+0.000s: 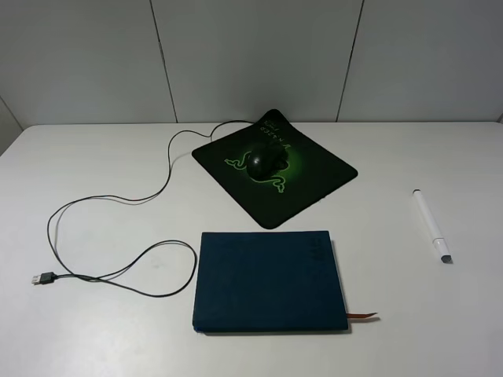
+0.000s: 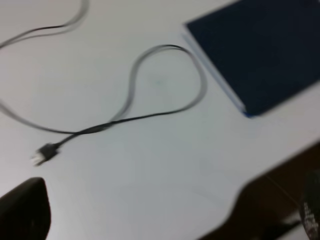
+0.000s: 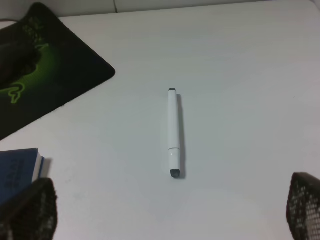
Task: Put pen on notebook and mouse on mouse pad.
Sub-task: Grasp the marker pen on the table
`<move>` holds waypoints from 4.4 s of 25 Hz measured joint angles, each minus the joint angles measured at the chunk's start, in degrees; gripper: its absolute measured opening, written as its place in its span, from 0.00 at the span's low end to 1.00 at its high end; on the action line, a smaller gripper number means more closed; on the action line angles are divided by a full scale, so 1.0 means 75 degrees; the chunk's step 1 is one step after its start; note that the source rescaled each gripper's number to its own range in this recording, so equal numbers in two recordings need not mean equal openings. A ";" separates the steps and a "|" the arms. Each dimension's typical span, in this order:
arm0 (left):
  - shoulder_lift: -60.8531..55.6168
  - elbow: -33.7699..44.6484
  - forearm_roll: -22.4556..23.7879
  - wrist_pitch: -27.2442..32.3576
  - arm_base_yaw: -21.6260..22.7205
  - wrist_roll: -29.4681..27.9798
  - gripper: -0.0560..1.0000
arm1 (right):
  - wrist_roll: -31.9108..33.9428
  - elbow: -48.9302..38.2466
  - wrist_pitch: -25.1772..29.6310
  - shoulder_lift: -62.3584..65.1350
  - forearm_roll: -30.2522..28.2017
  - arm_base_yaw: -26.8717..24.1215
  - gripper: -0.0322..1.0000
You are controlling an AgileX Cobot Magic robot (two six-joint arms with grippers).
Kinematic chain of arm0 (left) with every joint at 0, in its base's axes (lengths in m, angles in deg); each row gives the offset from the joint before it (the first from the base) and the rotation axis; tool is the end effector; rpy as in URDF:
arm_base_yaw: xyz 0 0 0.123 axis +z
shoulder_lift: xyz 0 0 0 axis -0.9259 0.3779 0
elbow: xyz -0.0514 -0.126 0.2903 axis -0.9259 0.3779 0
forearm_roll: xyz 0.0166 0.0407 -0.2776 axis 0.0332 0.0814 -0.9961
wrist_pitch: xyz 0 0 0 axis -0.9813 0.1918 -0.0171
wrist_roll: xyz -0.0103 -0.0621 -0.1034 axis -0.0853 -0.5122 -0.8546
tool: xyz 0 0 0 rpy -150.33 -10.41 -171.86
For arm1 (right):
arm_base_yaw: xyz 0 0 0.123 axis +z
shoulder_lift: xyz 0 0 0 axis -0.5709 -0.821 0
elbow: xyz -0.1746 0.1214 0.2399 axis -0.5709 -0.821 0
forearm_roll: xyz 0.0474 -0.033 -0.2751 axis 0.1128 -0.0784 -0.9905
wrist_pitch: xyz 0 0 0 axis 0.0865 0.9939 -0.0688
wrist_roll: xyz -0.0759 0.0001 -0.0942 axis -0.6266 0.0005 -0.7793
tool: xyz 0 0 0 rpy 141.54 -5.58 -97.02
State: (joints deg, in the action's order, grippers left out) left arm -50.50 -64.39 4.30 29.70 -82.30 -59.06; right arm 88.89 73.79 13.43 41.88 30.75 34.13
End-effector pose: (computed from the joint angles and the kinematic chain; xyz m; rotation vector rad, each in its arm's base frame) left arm 0.0163 -0.0180 0.2888 0.4497 2.1528 -0.2048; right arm 0.0137 0.0010 0.2790 0.0381 2.0128 0.0230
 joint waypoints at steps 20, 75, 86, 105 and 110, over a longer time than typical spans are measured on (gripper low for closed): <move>-0.1042 0.0550 0.0227 -0.0566 0.1644 0.0057 1.00 | 0.0000 0.0000 0.0000 0.0000 0.0000 0.0000 1.00; -0.1042 0.0550 0.0231 -0.0611 0.1644 0.0057 1.00 | 0.0000 0.2399 -0.0080 -0.6824 0.0365 0.0000 1.00; -0.1042 0.0550 0.0231 -0.0611 0.1644 0.0057 1.00 | -0.0150 0.3650 -0.0597 -0.9920 0.0356 0.0000 1.00; -0.1042 0.0550 0.0231 -0.0611 0.1644 0.0057 1.00 | -0.0200 0.3845 -0.1985 -1.2935 -0.0010 0.0664 1.00; -0.1042 0.0550 0.0231 -0.0611 0.1644 0.0057 1.00 | -0.0200 0.3859 -0.2203 -1.3495 -0.0090 0.0646 1.00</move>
State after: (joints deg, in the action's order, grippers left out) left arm -58.32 -60.26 6.03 25.11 -69.98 -58.63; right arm 87.39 102.73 -3.09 -59.34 30.08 38.97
